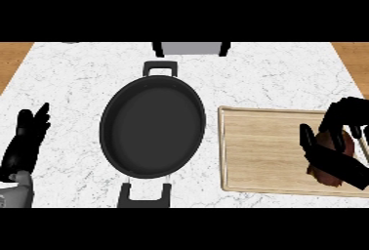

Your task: Pick the sweet potato from the tray and place it in the pot

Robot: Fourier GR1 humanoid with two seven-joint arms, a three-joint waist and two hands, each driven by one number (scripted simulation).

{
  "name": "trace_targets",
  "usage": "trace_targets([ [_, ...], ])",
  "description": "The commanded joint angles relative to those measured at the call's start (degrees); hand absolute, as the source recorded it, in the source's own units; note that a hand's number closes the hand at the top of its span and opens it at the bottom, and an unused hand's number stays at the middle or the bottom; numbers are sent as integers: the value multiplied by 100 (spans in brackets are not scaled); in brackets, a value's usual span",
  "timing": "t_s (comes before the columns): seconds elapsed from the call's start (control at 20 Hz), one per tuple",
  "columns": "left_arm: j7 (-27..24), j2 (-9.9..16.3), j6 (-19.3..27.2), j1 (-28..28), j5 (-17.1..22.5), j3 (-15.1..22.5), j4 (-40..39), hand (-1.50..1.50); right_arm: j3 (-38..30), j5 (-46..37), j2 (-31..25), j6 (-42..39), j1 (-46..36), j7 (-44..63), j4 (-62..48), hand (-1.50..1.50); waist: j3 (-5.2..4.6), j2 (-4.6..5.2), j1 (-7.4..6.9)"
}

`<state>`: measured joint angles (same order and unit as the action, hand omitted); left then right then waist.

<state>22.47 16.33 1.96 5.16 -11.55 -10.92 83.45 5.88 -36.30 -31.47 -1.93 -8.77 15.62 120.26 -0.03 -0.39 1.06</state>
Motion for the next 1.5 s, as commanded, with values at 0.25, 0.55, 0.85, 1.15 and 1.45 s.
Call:
trace_targets([
  [0.25,-24,-47,-35,36,-18,23,1,0,58,637,119,-1283,-1899,2071,1666,150,-18,21,-143],
  [0.55,188,-22,-89,315,-31,46,45,0,933,746,900,-1929,-3641,3478,804,150,-19,20,-197],
  [0.85,-287,104,-139,375,-34,-126,-543,0,1317,516,1986,-1881,-4687,3967,-701,150,-12,41,-161],
  [1.15,-458,-40,-60,250,-57,-103,-558,0,1950,-204,2826,-1306,-4638,3474,-2063,150,-5,60,-166],
  [1.45,10,-84,-88,150,-166,68,-40,0,1891,140,3132,-1080,-4797,3236,-3378,150,-1,59,-218],
])
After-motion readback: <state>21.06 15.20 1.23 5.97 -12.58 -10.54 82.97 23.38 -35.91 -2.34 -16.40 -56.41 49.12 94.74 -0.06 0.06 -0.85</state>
